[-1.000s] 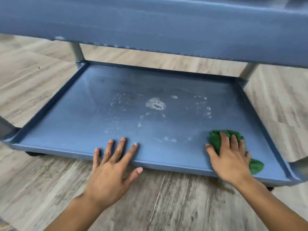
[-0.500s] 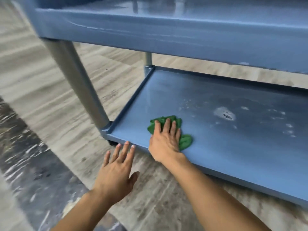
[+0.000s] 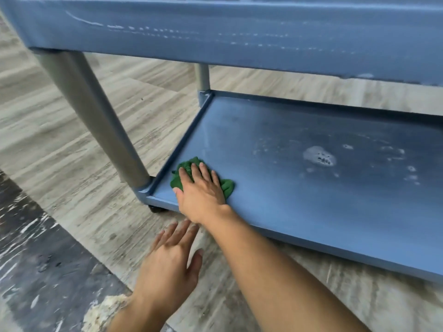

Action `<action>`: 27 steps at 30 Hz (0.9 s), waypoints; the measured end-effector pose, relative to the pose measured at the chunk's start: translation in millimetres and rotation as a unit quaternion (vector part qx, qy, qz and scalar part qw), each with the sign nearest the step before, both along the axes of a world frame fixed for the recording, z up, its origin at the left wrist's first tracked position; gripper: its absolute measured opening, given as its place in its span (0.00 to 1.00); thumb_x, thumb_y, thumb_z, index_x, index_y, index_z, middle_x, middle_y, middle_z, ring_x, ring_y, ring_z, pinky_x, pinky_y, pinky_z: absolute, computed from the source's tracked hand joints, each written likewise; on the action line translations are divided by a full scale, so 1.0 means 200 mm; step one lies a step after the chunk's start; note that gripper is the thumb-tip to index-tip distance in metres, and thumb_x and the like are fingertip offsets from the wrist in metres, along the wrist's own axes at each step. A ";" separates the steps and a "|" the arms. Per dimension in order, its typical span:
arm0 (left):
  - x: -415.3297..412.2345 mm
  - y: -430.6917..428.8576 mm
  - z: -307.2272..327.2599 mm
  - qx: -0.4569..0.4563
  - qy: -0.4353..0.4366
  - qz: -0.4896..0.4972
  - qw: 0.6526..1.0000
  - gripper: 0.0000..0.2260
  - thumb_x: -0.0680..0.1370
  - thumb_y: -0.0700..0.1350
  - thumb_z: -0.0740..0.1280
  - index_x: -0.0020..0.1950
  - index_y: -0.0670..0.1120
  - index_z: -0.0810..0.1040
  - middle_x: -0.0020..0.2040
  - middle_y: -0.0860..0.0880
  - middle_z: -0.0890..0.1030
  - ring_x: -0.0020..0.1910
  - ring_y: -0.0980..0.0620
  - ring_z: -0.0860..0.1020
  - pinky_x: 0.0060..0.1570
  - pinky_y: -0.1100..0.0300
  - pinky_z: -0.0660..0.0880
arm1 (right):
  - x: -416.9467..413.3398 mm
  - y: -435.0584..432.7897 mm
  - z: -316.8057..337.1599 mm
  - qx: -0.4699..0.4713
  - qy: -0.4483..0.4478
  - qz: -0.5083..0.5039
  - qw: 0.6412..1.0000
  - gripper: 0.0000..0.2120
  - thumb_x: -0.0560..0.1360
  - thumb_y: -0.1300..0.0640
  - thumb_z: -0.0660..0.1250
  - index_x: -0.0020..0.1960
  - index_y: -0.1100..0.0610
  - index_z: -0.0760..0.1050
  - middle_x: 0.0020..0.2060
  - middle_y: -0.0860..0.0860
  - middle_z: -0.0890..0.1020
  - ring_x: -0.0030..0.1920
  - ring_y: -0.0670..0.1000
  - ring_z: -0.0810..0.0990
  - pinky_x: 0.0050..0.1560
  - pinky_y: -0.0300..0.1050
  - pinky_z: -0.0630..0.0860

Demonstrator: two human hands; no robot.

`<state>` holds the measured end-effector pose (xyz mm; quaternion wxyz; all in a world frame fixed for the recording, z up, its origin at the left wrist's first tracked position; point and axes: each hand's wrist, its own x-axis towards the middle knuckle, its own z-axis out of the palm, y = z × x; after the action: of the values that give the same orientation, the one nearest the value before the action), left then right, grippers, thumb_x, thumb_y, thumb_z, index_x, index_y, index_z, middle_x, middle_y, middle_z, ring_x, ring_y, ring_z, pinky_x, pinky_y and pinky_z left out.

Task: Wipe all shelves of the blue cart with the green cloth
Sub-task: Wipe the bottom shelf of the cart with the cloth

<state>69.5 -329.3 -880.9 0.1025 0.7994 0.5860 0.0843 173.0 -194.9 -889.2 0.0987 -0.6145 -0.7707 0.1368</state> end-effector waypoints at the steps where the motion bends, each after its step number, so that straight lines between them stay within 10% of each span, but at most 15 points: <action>1: 0.05 0.02 0.00 0.006 -0.006 -0.003 1.000 0.25 0.78 0.53 0.62 0.75 0.52 0.66 0.75 0.53 0.65 0.75 0.49 0.61 0.73 0.51 0.59 | 0.09 -0.01 -0.01 0.005 -0.001 -0.016 1.000 0.30 0.83 0.44 0.56 0.82 0.53 0.56 0.81 0.59 0.57 0.82 0.59 0.49 0.80 0.60 0.45; 9: 0.50 0.07 -0.04 0.049 0.005 -0.100 0.994 0.30 0.65 0.46 0.77 0.67 0.47 0.76 0.66 0.45 0.76 0.65 0.39 0.74 0.64 0.43 0.71 | 1.03 -0.17 -0.05 0.010 -0.050 -0.151 0.987 0.29 0.84 0.41 0.52 0.82 0.49 0.56 0.82 0.55 0.58 0.82 0.57 0.52 0.80 0.54 0.48; 17: 0.91 -0.04 -0.05 0.088 -0.020 -0.145 0.985 0.13 0.72 0.52 0.65 0.55 0.51 0.75 0.49 0.50 0.73 0.48 0.44 0.74 0.47 0.50 0.74 | 2.03 -0.54 -0.02 0.009 -0.064 -0.280 0.958 0.28 0.84 0.40 0.50 0.82 0.45 0.54 0.80 0.58 0.62 0.80 0.60 0.57 0.80 0.58 0.55; 27: 1.01 -0.09 -0.02 0.054 0.014 -0.119 0.991 0.14 0.77 0.63 0.57 0.53 0.55 0.68 0.50 0.54 0.69 0.51 0.50 0.68 0.52 0.54 0.65 | 2.59 -1.00 0.04 -0.017 -0.078 -0.455 0.887 0.34 0.78 0.33 0.42 0.79 0.46 0.60 0.77 0.59 0.66 0.78 0.62 0.60 0.77 0.64 0.53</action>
<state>271.8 -347.1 -885.2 0.0602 0.8689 0.4826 0.0918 690.3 -395.8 -880.4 0.0797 -0.9080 -0.4093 0.0414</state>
